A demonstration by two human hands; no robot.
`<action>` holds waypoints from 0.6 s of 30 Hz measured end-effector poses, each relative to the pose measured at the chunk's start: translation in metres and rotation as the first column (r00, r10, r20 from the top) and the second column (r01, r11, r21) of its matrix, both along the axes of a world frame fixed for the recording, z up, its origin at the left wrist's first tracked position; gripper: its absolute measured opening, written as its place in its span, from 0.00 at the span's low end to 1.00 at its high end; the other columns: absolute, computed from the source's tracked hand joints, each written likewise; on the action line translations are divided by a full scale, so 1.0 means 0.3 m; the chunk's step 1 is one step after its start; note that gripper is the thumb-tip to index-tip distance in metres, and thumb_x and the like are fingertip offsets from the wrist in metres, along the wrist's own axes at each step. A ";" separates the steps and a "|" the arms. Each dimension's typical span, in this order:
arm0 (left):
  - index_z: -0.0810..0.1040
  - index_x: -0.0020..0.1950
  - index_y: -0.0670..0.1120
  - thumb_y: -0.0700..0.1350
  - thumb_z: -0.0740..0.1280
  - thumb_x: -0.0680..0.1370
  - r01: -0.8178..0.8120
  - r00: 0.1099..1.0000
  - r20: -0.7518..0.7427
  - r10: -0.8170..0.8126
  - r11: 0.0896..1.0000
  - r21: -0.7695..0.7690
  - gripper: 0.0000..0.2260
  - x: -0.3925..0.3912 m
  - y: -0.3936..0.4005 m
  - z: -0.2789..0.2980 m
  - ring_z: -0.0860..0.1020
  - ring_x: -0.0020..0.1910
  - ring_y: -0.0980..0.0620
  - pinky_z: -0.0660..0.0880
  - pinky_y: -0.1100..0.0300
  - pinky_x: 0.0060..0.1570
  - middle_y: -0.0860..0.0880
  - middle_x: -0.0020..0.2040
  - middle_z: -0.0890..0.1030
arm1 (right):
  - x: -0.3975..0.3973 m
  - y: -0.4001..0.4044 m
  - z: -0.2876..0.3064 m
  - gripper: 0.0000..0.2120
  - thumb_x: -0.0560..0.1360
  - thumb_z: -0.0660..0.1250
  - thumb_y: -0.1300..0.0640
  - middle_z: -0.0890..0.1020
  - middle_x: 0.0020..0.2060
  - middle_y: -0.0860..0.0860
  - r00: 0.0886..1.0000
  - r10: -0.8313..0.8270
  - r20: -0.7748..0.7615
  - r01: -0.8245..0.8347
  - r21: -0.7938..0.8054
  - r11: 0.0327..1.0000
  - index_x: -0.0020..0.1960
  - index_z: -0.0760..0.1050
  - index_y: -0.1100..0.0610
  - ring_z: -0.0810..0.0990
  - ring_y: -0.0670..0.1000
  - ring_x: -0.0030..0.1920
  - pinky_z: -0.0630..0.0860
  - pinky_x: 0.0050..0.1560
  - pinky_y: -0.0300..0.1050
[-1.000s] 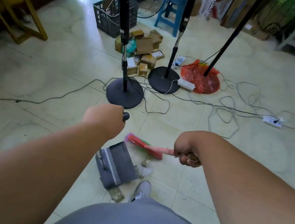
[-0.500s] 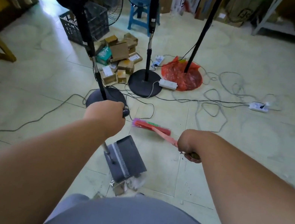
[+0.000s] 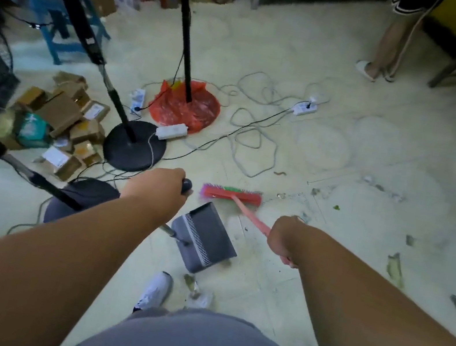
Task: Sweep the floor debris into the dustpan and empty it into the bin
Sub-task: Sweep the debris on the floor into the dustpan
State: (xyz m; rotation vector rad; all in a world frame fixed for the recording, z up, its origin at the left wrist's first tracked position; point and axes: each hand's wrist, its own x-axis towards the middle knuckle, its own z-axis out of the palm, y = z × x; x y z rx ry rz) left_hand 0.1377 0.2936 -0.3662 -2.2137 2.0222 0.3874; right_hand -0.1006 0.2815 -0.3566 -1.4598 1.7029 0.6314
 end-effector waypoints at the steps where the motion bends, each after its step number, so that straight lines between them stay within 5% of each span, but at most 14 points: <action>1: 0.70 0.47 0.49 0.56 0.58 0.81 0.048 0.999 -0.009 -0.048 0.999 0.007 0.11 0.014 -0.040 -0.004 0.74 0.42 0.45 0.68 0.56 0.36 0.49 0.42 0.76 | 0.023 0.006 0.008 0.21 0.80 0.60 0.64 0.74 0.27 0.54 1.000 -0.017 -0.022 0.017 0.031 0.999 0.73 0.65 0.63 0.70 0.50 0.29 0.75 0.36 0.45; 3: 0.70 0.48 0.49 0.58 0.59 0.80 0.129 0.991 -0.044 -0.127 0.991 0.039 0.12 0.044 -0.118 -0.013 0.76 0.44 0.45 0.69 0.55 0.37 0.48 0.44 0.78 | 0.066 0.012 0.010 0.25 0.82 0.56 0.66 0.76 0.30 0.59 0.997 -0.044 -0.064 0.048 0.059 0.997 0.77 0.56 0.60 0.70 0.50 0.30 0.71 0.32 0.41; 6: 0.72 0.49 0.48 0.60 0.59 0.80 0.179 0.981 -0.095 -0.171 0.980 0.083 0.15 0.087 -0.214 -0.038 0.77 0.42 0.45 0.71 0.55 0.36 0.49 0.41 0.77 | 0.135 0.005 -0.008 0.17 0.81 0.57 0.66 0.71 0.35 0.56 0.988 -0.067 -0.141 0.064 -0.024 0.998 0.69 0.67 0.67 0.73 0.51 0.35 0.73 0.39 0.42; 9: 0.72 0.50 0.47 0.61 0.59 0.79 0.203 0.978 -0.080 -0.194 0.972 0.120 0.17 0.128 -0.262 -0.068 0.78 0.42 0.45 0.72 0.55 0.38 0.48 0.40 0.77 | 0.189 -0.021 -0.061 0.11 0.80 0.57 0.65 0.69 0.34 0.54 0.982 -0.098 -0.160 0.091 -0.050 0.995 0.61 0.71 0.64 0.75 0.51 0.36 0.75 0.45 0.43; 13: 0.72 0.48 0.49 0.62 0.61 0.78 0.200 0.977 -0.096 -0.189 0.972 0.123 0.16 0.149 -0.307 -0.079 0.77 0.43 0.45 0.70 0.56 0.38 0.49 0.39 0.77 | 0.221 -0.084 -0.101 0.10 0.80 0.59 0.65 0.73 0.41 0.56 0.981 -0.143 -0.133 0.136 -0.061 0.989 0.60 0.67 0.58 0.79 0.54 0.46 0.79 0.53 0.45; 18: 0.71 0.46 0.49 0.61 0.61 0.78 0.169 0.985 -0.051 -0.165 0.980 0.104 0.15 0.154 -0.363 -0.102 0.75 0.41 0.46 0.68 0.57 0.35 0.51 0.37 0.74 | 0.212 -0.201 -0.165 0.15 0.79 0.60 0.63 0.74 0.41 0.54 0.976 -0.138 -0.167 0.136 -0.026 0.990 0.65 0.70 0.64 0.81 0.54 0.51 0.79 0.53 0.45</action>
